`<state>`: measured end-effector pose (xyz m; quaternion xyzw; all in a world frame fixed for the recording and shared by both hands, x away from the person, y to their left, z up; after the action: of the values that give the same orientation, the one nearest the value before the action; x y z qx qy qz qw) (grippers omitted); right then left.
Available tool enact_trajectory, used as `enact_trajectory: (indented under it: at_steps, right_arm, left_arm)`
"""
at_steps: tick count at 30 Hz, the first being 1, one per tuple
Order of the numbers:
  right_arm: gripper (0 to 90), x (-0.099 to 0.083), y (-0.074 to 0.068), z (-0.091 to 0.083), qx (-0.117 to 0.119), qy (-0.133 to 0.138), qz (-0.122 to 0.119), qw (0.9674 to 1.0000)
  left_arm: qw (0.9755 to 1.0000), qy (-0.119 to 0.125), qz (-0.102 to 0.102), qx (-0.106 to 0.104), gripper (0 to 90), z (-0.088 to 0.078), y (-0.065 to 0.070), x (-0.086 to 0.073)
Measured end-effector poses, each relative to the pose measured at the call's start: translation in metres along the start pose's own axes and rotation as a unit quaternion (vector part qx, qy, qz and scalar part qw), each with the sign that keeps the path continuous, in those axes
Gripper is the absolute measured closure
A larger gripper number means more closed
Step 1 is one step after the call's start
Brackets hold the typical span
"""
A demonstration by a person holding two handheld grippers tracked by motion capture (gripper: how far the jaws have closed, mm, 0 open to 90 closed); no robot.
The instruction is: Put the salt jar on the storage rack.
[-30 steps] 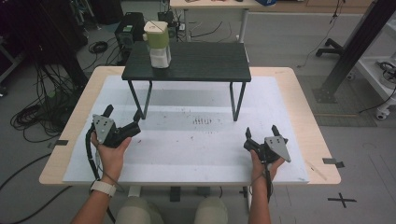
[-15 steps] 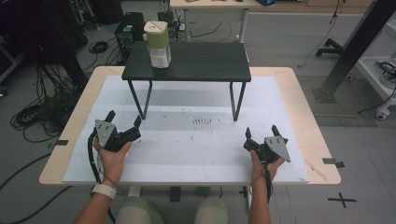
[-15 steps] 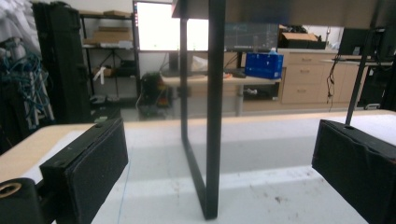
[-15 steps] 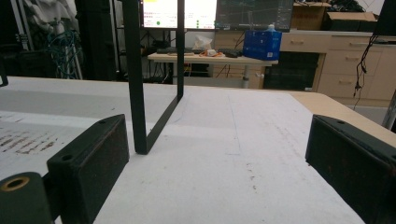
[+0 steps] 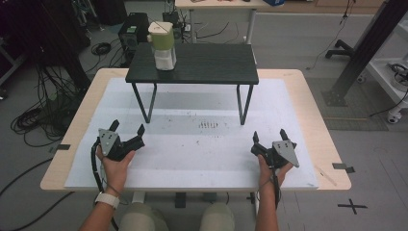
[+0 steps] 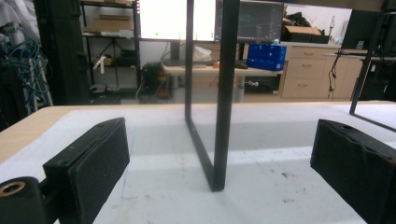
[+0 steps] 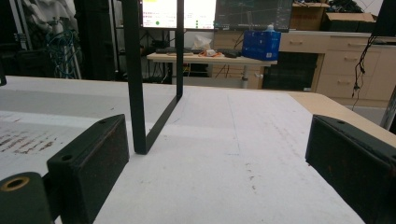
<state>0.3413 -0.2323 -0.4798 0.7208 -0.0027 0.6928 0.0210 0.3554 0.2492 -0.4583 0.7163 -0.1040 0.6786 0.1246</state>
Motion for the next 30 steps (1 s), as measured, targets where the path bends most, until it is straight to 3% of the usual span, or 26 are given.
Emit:
enact_trajectory:
  at_steps: [5, 17, 30]
  right_arm:
    - [6.2, 0.0, 0.0, 0.0, -0.001, 0.0, 0.0, 1.0]
    - [6.2, 0.0, 0.0002, 0.0, -0.002, 0.0, 0.0, 1.0]
    - [6.1, 0.0, 0.0002, -0.0001, -0.001, 0.001, 0.001, 1.0]
  left_arm:
    - [1.0, 0.001, -0.003, 0.001, 5.1, -0.0002, -0.0006, -0.0028]
    - [0.9999, 0.011, 0.011, -0.003, 4.6, -0.0022, 0.0017, -0.0042]
    - [0.9999, 0.012, 0.008, 0.0, 3.2, -0.0024, 0.0014, -0.0043]
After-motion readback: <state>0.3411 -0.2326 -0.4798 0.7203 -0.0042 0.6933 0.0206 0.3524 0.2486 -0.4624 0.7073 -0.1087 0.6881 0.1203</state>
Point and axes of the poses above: each handheld gripper's, and its own axes: z roughly forward along the jaws, x roughly out of its top, y roughly to its right, the point moved 2 cm from there along z, roughly forward along the jaws, and after that the axes turned 6 degrees about -x, right-handed, at the moved point
